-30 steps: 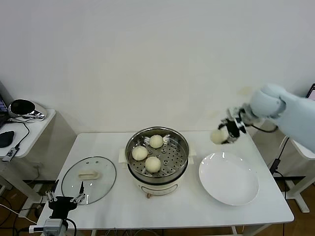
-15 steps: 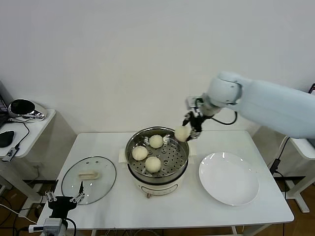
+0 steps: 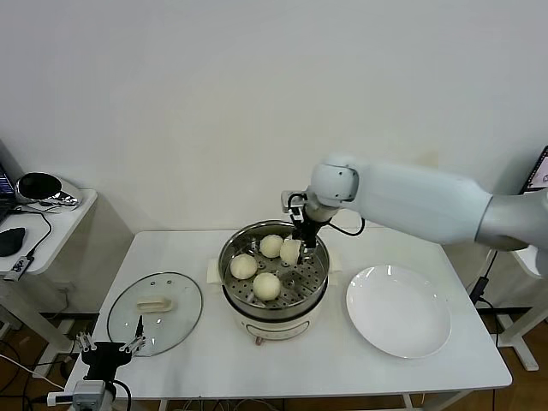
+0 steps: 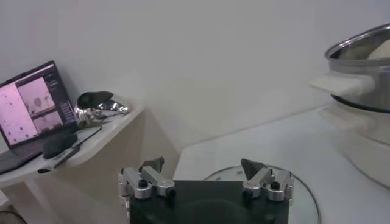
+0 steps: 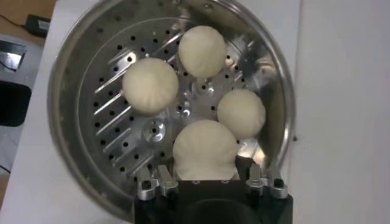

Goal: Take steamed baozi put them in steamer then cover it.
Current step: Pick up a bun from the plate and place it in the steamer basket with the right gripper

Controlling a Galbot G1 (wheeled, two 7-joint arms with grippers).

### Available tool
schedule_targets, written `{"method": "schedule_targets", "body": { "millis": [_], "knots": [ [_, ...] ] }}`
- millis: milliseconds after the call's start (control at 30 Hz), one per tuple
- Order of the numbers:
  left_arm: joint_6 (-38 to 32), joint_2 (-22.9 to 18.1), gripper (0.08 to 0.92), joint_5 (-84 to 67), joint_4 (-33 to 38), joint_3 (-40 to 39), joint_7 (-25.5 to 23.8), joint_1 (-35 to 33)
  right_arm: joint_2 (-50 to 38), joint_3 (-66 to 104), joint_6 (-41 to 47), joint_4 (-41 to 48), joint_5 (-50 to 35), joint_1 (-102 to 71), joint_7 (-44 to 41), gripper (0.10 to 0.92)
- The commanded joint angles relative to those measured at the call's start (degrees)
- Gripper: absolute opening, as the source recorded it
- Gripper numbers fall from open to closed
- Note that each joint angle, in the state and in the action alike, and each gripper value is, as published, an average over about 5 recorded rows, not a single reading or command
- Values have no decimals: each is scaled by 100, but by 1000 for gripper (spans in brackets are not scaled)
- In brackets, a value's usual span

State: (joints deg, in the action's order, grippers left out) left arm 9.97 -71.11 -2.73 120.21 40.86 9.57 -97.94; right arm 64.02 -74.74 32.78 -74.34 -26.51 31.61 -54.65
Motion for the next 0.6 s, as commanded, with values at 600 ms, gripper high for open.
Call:
{"method": "schedule_targets", "body": {
  "millis": [600],
  "knots": [
    [-7,1,823,-1,-25,12,-1,28,248,71,795,230,3,-508,367,640]
  ]
}}
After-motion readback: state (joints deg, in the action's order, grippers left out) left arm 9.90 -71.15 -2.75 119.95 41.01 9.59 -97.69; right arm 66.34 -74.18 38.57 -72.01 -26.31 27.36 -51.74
